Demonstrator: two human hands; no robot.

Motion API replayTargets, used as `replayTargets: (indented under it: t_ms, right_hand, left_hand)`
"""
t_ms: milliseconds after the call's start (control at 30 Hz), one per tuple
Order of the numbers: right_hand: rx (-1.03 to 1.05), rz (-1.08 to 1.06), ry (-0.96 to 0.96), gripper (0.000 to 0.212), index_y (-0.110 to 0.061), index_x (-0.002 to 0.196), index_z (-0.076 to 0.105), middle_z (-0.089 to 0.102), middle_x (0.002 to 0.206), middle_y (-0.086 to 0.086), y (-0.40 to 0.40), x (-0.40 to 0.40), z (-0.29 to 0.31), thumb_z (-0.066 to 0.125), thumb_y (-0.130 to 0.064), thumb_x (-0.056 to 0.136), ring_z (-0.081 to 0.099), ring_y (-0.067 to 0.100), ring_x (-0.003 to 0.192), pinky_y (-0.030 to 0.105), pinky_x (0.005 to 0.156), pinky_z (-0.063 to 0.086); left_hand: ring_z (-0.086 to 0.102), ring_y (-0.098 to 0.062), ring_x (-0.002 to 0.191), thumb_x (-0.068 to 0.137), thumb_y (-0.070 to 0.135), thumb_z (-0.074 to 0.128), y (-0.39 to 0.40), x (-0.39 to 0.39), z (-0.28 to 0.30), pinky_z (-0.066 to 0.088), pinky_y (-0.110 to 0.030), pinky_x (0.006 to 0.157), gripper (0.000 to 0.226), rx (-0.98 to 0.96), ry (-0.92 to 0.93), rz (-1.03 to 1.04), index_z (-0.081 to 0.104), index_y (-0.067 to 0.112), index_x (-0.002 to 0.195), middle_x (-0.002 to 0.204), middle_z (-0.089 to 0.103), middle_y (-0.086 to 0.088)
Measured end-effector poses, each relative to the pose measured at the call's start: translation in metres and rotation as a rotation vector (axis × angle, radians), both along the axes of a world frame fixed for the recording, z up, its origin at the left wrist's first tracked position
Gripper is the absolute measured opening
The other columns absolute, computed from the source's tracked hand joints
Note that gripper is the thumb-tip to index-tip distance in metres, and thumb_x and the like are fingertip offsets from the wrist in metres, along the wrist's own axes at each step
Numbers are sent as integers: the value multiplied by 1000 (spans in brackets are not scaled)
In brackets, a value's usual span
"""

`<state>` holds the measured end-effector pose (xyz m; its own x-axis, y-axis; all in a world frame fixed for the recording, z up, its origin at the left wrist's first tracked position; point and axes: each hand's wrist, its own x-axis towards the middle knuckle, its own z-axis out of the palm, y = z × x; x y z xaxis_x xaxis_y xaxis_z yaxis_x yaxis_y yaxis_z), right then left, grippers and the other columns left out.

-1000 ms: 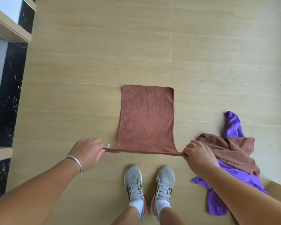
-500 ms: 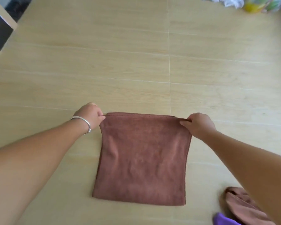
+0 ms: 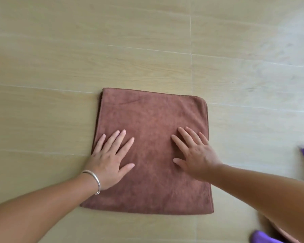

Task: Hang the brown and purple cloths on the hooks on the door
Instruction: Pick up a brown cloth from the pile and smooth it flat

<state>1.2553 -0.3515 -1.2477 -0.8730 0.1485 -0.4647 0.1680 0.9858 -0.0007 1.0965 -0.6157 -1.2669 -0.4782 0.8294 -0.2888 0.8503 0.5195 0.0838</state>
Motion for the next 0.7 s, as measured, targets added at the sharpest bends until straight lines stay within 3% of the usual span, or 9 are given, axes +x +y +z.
replayTargets:
  t_ms: [133, 233, 300, 433, 567, 700]
  right_hand:
    - [93, 104, 5, 77, -31, 153, -6, -7, 162, 3, 36, -41, -3, 6, -70, 88, -5, 23, 149, 44, 120, 6]
    - [157, 15, -35, 70, -30, 153, -3, -5, 162, 3, 57, -90, 6, 22, -61, 95, -3, 23, 149, 43, 119, 6]
    - [84, -79, 19, 66, -28, 153, 4, 1, 162, 5, 44, -99, 7, 31, -52, 98, 2, 24, 149, 42, 118, 6]
    - [-34, 13, 84, 66, -26, 154, 12, 5, 162, 3, 3, -51, 1, 31, -51, 96, 4, 21, 149, 39, 118, 4]
    - [-21, 202, 139, 70, -13, 149, 34, 25, 158, 9, -6, 0, 2, 34, -55, 93, 23, 25, 146, 44, 118, 19]
    - [-11, 332, 110, 86, -9, 149, 33, 24, 158, 11, -2, 32, 2, 35, -70, 88, 23, 27, 145, 49, 116, 25]
  left_hand:
    - [10, -23, 147, 88, 68, 20, 21, -36, -12, 8, -49, 117, 76, 3, 59, 21, 15, 28, 152, 160, 12, -6]
    - [-8, -18, 147, 85, 71, 5, 44, -75, -5, -3, -46, 117, 76, -70, 72, 76, -6, 35, 151, 161, -8, -2]
    - [-11, -18, 147, 85, 69, 5, 50, -82, -1, -4, -47, 118, 74, -105, 73, 97, -11, 36, 149, 160, -13, -2]
    - [-2, -19, 148, 91, 64, 15, 25, -43, 2, 4, -49, 118, 69, 3, 45, -1, -6, 36, 150, 161, -6, -3]
    - [14, -24, 146, 88, 64, 33, -22, -2, 0, 16, -55, 114, 74, 12, -4, -124, 21, 27, 151, 159, 15, -8]
    - [17, -25, 146, 88, 66, 34, -54, -5, 1, 19, -54, 114, 78, -39, 27, -199, 27, 20, 150, 158, 19, -9]
